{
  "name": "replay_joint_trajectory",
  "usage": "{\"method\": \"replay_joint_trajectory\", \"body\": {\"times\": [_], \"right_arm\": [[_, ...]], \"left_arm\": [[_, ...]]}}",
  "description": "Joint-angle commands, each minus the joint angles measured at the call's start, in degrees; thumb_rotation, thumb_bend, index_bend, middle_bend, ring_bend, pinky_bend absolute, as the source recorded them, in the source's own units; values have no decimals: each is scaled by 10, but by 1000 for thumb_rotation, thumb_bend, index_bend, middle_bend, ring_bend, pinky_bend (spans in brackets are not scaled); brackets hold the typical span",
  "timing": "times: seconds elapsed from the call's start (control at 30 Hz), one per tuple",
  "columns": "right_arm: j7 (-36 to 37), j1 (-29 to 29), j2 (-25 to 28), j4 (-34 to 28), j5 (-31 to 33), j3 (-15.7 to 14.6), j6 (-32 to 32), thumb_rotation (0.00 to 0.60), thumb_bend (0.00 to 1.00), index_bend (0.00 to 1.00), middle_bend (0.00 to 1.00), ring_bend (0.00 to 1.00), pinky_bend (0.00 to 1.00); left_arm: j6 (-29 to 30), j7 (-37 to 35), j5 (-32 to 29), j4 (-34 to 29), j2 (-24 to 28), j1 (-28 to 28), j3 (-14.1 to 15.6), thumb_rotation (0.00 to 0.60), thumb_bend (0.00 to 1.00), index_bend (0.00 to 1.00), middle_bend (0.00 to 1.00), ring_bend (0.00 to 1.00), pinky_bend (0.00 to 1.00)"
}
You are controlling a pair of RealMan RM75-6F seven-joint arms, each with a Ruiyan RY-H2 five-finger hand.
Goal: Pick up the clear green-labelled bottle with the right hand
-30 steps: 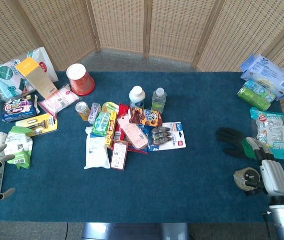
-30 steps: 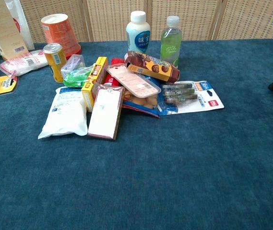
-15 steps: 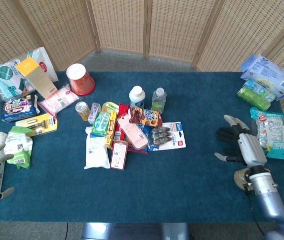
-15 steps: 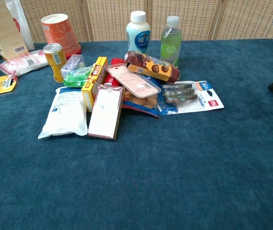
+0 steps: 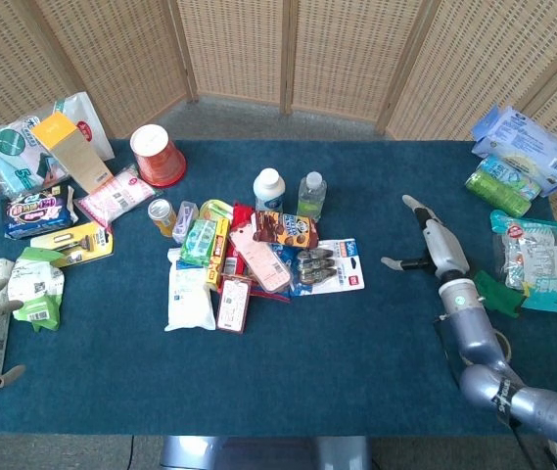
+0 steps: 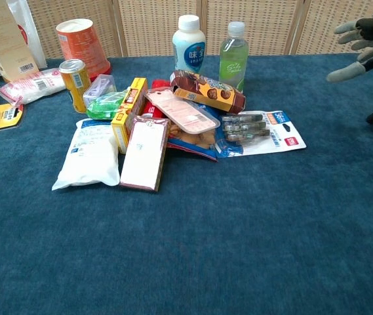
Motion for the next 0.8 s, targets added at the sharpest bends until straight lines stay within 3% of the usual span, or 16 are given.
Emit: {"method": "replay_joint_trajectory", "body": {"times": [0.03,0.5,0.8], "right_arm": [[-2,41,-42,49,50,22,-36,600,0,0,0,0,0],[-7,150,-154,236,101,53,-103,600,0,0,0,0,0],[0,201,-207,338,100,68,-142,600,0,0,0,0,0]], "left_arm": [[-3,15,-5,0,-4,-1,-1,600,0,236,0,0,0],[-23,69,-45,-10,-25,-9,-10,600,0,236,0,0,0],[-33,91,-65,-12,-38,-17,-16,600,0,236,0,0,0]]}}
